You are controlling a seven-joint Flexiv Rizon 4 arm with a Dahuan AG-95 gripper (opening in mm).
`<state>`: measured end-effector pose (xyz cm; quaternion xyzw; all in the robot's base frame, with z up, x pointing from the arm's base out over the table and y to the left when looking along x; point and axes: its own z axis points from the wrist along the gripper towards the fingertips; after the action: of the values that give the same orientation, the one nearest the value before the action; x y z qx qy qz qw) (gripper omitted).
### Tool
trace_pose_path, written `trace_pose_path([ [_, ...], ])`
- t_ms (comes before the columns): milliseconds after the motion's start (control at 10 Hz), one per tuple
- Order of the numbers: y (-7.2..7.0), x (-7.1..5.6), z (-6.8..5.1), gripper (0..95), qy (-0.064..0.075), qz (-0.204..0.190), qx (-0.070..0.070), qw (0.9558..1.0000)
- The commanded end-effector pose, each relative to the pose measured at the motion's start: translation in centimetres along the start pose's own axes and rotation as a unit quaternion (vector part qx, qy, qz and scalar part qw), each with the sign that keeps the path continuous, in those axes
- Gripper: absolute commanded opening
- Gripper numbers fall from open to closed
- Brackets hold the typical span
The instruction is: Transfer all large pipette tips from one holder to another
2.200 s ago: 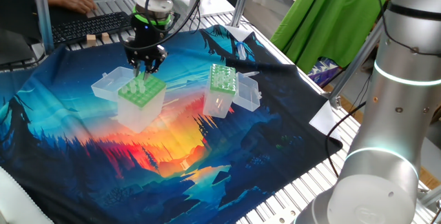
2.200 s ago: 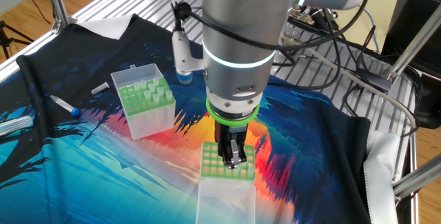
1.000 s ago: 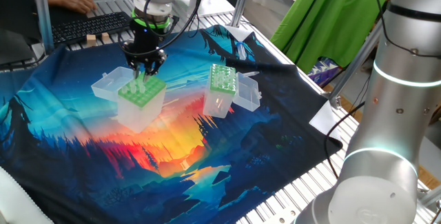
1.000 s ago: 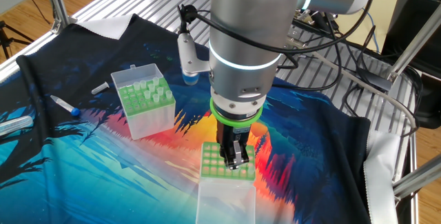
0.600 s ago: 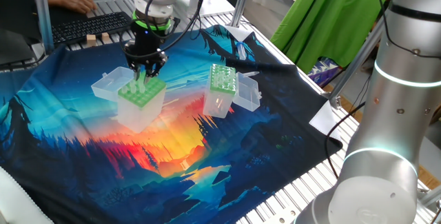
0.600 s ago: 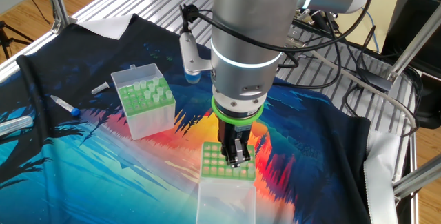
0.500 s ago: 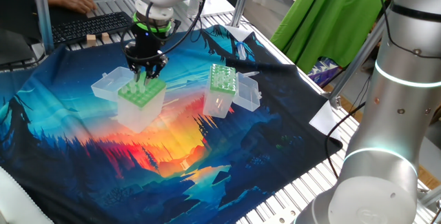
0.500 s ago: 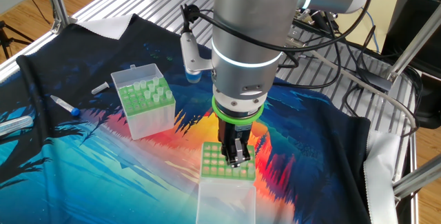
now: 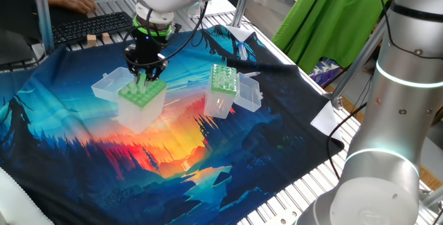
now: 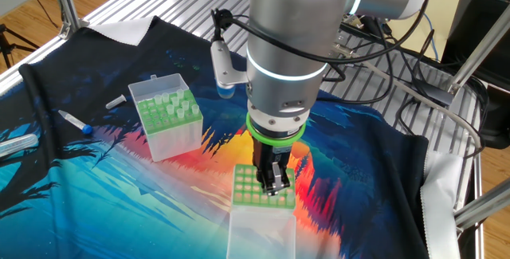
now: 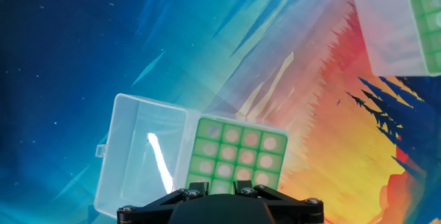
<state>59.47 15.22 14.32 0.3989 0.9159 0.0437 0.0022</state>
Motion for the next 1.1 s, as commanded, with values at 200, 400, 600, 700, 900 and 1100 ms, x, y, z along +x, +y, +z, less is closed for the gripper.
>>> trace_pose_path([
  [200,0.1,-0.1,0.0,0.0,-0.004,-0.001,-0.001,1.0],
  [400,0.0,0.0,-0.4,0.0,-0.006,-0.006,-0.001,1.0],
  [600,-0.1,0.0,-0.8,0.0,-0.009,-0.009,0.0,0.9999],
  [700,-0.2,0.0,-1.1,0.0,-0.009,-0.009,0.0,0.9999],
  [900,-0.4,0.0,-2.2,0.0,-0.008,-0.012,-0.002,0.9999],
  [1100,-0.6,0.1,-3.3,0.0,-0.005,-0.016,-0.004,0.9999],
])
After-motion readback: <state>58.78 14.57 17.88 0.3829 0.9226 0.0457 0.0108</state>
